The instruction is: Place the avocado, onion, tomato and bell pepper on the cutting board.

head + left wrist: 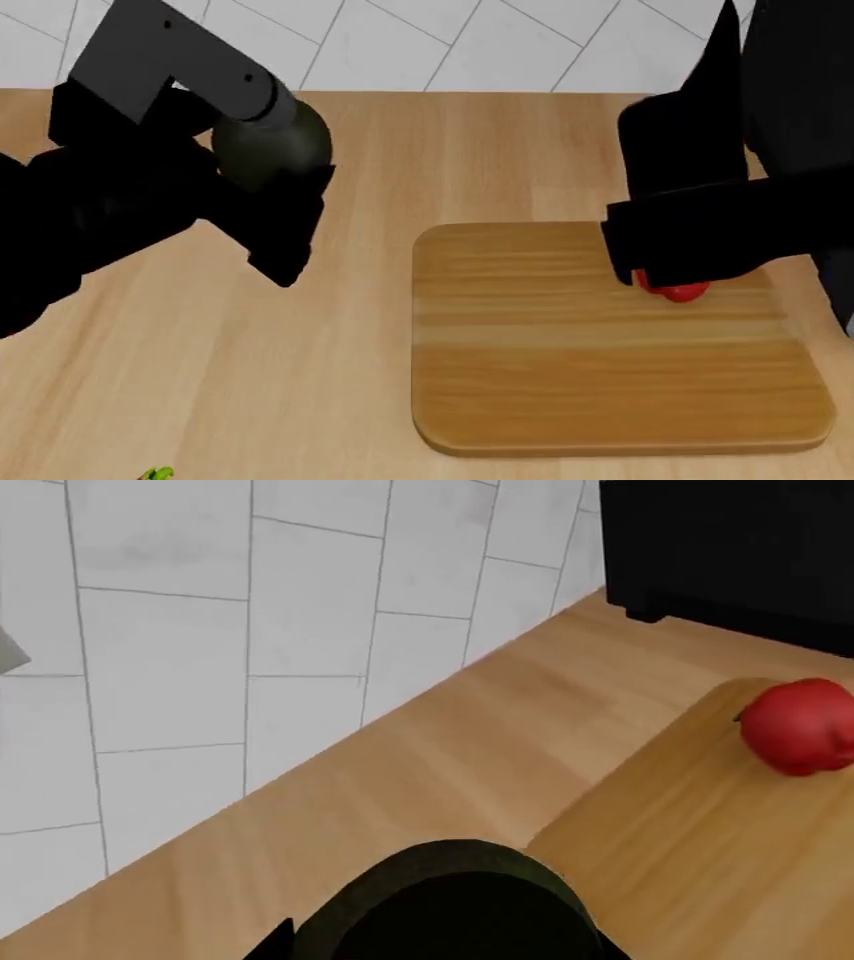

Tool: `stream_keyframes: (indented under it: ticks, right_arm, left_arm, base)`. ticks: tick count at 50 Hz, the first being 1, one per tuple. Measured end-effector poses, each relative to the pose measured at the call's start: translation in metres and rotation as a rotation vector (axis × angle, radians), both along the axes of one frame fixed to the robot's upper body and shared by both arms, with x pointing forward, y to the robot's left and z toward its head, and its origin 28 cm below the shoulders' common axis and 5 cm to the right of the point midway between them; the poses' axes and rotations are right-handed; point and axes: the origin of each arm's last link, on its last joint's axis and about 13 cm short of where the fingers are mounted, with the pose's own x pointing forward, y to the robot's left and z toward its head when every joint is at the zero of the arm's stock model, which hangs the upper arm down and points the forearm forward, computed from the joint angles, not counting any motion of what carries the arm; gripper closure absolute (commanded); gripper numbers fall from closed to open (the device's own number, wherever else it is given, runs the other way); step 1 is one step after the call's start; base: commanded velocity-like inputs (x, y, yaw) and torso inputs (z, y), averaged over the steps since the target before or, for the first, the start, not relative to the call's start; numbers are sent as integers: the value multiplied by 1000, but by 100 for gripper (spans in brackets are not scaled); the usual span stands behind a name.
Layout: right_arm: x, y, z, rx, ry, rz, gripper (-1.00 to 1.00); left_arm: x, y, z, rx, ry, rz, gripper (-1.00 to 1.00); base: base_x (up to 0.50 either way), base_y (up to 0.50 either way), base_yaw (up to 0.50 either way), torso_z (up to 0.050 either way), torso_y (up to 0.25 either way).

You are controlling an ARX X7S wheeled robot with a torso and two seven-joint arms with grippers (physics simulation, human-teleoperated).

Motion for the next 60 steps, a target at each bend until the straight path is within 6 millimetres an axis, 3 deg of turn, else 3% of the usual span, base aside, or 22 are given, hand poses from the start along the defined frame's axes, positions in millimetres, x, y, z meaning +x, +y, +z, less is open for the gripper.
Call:
stream_keyframes:
  ticks: [12, 34, 60]
  right_arm:
    - [-12, 2, -1, -3, -29, -14, -100]
    - [-16, -4, -9, 6, -14, -44, -100]
    - [-22, -8, -10, -4, 3, -72, -100]
  left_arm:
    - [20, -32, -2, 36, 94, -101, 100]
    - [40, -101, -17, 125, 184, -269, 100]
    - [51, -109, -34, 110, 156, -240, 100]
  base:
    - [0, 0, 0, 0, 1]
    - [0, 0, 0, 0, 0]
    - [0, 0, 0, 0, 0]
